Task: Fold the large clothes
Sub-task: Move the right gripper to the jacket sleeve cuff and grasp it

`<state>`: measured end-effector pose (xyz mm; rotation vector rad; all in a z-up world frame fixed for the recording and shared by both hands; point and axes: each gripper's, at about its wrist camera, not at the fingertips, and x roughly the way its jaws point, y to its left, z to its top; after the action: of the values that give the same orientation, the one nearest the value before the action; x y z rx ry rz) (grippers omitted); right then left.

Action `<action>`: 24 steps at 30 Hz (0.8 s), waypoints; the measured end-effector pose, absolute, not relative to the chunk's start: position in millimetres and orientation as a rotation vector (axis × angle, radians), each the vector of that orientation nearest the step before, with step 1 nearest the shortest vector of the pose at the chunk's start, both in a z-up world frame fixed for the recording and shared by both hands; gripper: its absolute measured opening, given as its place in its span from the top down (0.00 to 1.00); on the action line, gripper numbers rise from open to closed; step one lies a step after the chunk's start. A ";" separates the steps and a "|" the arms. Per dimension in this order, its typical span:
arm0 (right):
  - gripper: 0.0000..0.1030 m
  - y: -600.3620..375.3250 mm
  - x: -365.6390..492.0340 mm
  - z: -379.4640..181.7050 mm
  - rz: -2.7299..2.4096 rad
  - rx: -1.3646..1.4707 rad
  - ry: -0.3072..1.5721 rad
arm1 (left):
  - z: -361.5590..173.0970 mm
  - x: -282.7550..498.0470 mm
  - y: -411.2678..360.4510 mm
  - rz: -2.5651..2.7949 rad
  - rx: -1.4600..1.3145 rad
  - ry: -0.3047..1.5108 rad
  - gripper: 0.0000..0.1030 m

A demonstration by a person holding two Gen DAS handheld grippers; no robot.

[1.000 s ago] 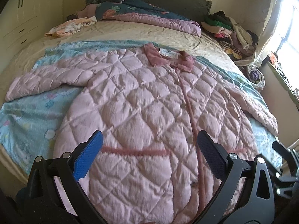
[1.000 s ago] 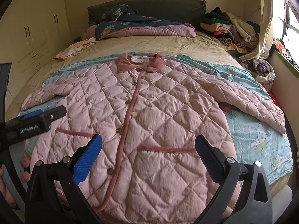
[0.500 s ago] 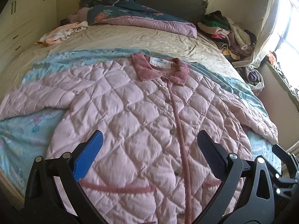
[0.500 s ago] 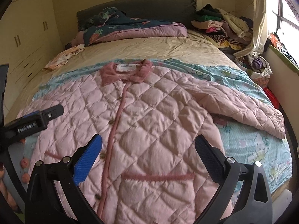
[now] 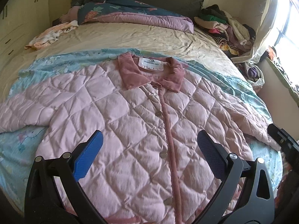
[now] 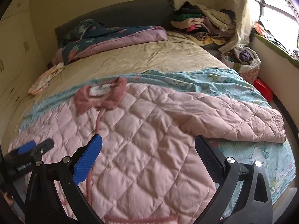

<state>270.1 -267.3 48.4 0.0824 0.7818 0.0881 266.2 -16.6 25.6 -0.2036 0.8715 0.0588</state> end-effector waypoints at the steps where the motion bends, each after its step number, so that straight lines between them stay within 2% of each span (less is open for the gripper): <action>1: 0.04 -271.5 273.9 47.5 0.081 0.093 0.783 | 24.5 270.1 -18.2 0.059 -0.200 0.874 0.08; 24: 0.04 -460.2 322.7 -35.0 -0.358 0.416 0.853 | -22.2 357.9 -69.2 0.016 -0.151 0.956 0.08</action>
<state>322.7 -460.2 -35.0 0.4159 0.8533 -0.3580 357.9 -69.2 -22.2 -0.1507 0.9560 0.0161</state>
